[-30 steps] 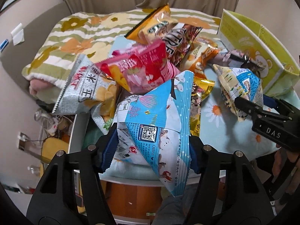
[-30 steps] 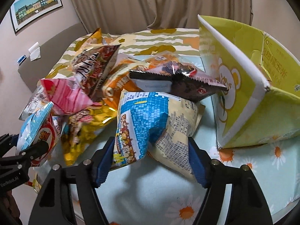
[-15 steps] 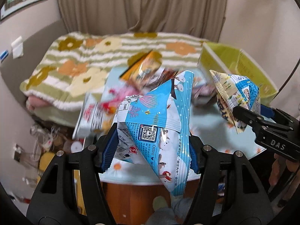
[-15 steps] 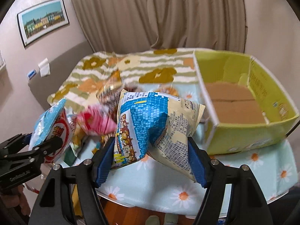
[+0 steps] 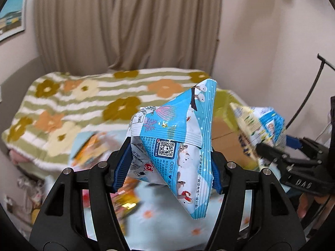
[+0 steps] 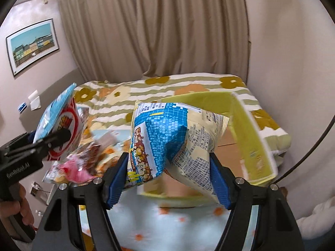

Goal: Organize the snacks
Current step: 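Carry both bags over the cardboard box and open both tools to drop them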

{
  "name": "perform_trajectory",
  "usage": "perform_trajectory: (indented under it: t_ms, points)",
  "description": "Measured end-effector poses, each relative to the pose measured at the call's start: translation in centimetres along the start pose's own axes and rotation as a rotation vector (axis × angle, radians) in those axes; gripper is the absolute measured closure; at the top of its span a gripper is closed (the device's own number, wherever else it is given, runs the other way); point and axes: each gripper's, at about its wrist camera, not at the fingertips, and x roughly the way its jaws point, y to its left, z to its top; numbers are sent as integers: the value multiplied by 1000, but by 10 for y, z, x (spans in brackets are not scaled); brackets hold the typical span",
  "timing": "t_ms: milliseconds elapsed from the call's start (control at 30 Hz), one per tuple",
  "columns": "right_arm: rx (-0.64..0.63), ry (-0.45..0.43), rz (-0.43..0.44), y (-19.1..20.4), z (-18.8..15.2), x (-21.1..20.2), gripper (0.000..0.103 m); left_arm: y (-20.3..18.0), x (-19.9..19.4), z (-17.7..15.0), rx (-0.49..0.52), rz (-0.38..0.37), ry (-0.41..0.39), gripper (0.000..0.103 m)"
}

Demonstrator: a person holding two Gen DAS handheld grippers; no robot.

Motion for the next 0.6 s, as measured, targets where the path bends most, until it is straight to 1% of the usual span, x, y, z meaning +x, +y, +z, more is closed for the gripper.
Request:
perform_trajectory:
  t_ms: [67, 200, 300, 400, 467, 500, 533, 567, 600]
  points:
    - [1, 3, -16, -18, 5, 3, 35, -23, 18, 11, 7, -24, 16, 43]
    - [12, 19, -33, -56, 15, 8, 35, -58, 61, 23, -2, -77, 85, 43]
    - [18, 39, -33, -75, 16, 15, 35, -74, 92, 24, -10, -96, 145, 43]
    - [44, 57, -19, -86, 18, 23, 35, -84, 118, 24, -8, -112, 192, 42]
    - [55, 66, -16, -92, 18, 28, 35, -90, 130, 25, 8, -116, 211, 36]
    - [58, 67, -16, -93, 19, 29, 35, -94, 135, 26, 35, -116, 218, 25]
    - [63, 69, -20, -94, 20, 31, 35, -96, 135, 25, 51, -115, 220, 10]
    - [66, 71, -25, -95, 21, 32, 35, -95, 138, 26, 68, -112, 222, 4]
    - [70, 74, -29, -97, 22, 33, 35, -96, 138, 26, 82, -111, 217, 0]
